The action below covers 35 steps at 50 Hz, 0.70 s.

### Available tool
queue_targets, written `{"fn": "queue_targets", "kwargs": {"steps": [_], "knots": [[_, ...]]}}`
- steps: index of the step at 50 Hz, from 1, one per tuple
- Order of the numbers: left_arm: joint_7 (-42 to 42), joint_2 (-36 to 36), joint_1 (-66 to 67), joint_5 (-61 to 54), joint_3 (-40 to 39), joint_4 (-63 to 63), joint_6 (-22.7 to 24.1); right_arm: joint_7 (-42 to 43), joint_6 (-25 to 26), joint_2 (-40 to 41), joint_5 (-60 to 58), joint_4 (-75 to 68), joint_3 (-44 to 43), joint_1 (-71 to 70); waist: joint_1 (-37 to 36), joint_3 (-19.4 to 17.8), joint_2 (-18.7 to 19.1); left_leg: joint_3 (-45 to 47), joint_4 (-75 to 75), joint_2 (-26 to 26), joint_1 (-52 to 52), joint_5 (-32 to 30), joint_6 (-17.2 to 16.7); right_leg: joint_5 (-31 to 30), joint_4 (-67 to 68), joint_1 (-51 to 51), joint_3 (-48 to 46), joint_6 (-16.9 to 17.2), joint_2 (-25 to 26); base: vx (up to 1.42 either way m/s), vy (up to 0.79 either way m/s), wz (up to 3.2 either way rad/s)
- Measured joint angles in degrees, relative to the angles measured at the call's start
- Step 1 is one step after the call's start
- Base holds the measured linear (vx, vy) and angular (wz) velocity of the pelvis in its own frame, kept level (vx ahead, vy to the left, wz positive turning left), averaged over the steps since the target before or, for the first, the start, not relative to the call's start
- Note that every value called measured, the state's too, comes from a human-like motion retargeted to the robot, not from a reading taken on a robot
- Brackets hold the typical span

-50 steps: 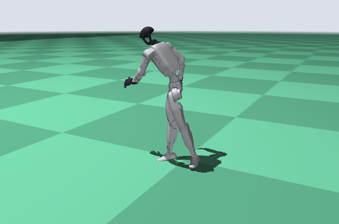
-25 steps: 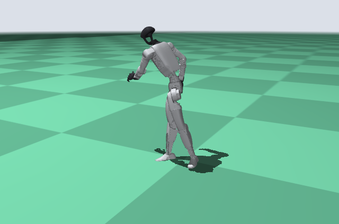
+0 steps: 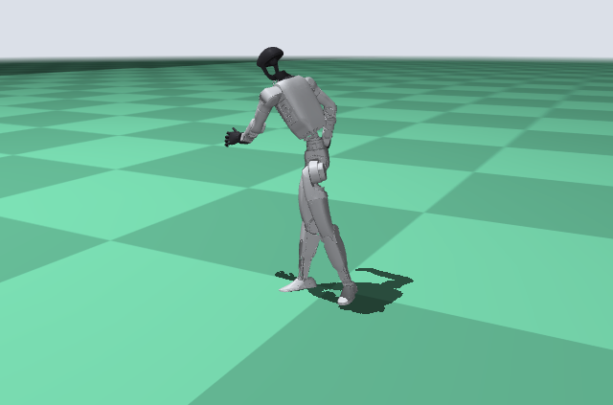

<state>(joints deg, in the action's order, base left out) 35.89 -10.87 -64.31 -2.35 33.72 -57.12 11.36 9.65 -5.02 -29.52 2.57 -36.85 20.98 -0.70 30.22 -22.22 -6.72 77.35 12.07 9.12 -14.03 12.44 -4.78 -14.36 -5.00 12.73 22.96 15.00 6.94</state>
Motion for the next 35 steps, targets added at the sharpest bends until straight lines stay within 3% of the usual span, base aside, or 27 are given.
{"fn": "queue_targets", "kwargs": {"steps": [2, 5, 8, 12, 15, 18, 21, 30, 35], "knots": [[5.22, -0.79, 0.18, 0.46, -4.18, -0.24, -1.66, 1.79, 0.37, -0.46, -1.42, -0.46, -1.4, 0.49, -1.18, -0.09, 0.53, -0.47, -0.02, -0.03, -0.11, -0.13, -0.15, -0.16, 0.0, -0.23, -0.29, 0.0, -0.15, -0.02, -0.01, 0.09], [4.67, -1.55, 1.04, 1.21, -6.04, 3.57, -1.13, 2.26, 0.94, -1.41, -1.53, -1.77, -2.99, 1.25, -2.72, -0.27, 1.72, -2.1, -0.16, 0.16, 0.22, -0.39, -0.57, -0.35, 0.0, -0.47, -1.69, 0.0, -0.61, -0.04, -0.02, 0.46], [-3.39, -0.52, 2.66, 0.37, -3.16, 10.6, 2.18, -0.05, 1.56, -2.11, 0.18, -3.94, -3.63, 1.57, -3.71, -0.37, 2.73, -5.04, -0.54, 0.49, 1.25, -0.72, -1.23, -0.31, 0.0, -0.53, -4.39, 0.0, -1.51, -0.05, -0.01, 0.88], [-20.15, 3.5, 4.58, -5.6, 1.84, 18.93, 6.18, -5.36, 2.66, -2.56, 1.64, -6.8, -3.37, 1.25, -4.2, -0.32, 3.34, -10.25, -1.32, 0.83, 3.39, -1.2, -2.26, 0.33, 0.0, -0.48, -9.19, 0.0, -3.29, -0.07, 0.0, 1.2], [-33.28, 6.27, 5.34, -11.28, 4.69, 22.31, 6.72, -9.18, 3.45, -2.88, 2.1, -7.68, -2.88, 0.76, -4.36, -0.22, 3.39, -14.33, -1.96, 0.9, 5.17, -1.59, -2.97, 1.2, 0.0, -0.48, -12.98, 0.0, -4.8, -0.08, 0.01, 1.24], [-38.76, 6.62, 5.5, -12.62, 6.28, 22.87, 5.74, -10.44, 3.73, -3.33, 2.58, -7.26, -2.74, 0.26, -4.99, -0.17, 3.21, -17.83, -2.53, 0.82, 6.57, -1.98, -3.54, 2.05, 0.0, -0.67, -16.29, 0.0, -6.14, -0.09, 0.01, 1.07], [-34.32, 4.75, 5.6, -8.17, 5.97, 20.65, 4.9, -8.79, 3.13, -3.85, 2.44, -6.56, -3.23, -0.36, -6.18, -0.05, 2.96, -20.87, -3.02, 0.61, 7.72, -2.38, -4.01, 2.58, 0.0, -0.92, -19.13, 0.0, -7.31, -0.09, 0.0, 0.9], [-1.49, -4.54, 8.5, 11.32, -2.72, 7.72, -4.1, 0.91, 0.45, -6.11, -1.0, -5.77, -6.2, -1.31, -12.08, 1.41, 3.27, -29.16, -4.6, -0.54, 10.4, -3.49, -5.23, 3.1, 0.0, -1.96, -26.67, 0.0, -10.34, -0.07, -0.01, 0.81], [-1.71, -10.66, 13.64, 10.15, -5.2, 9.61, -2.56, 1.55, 0.02, -6.65, 0.12, -6.62, -7.71, -0.11, -16.65, 3.01, 4.39, -34.9, -5.7, -1.08, 12.05, -3.88, -5.49, 4.85, 1.43, -2.43, -32.02, 0.0, -12.0, -0.03, -0.01, 1.02]]}}
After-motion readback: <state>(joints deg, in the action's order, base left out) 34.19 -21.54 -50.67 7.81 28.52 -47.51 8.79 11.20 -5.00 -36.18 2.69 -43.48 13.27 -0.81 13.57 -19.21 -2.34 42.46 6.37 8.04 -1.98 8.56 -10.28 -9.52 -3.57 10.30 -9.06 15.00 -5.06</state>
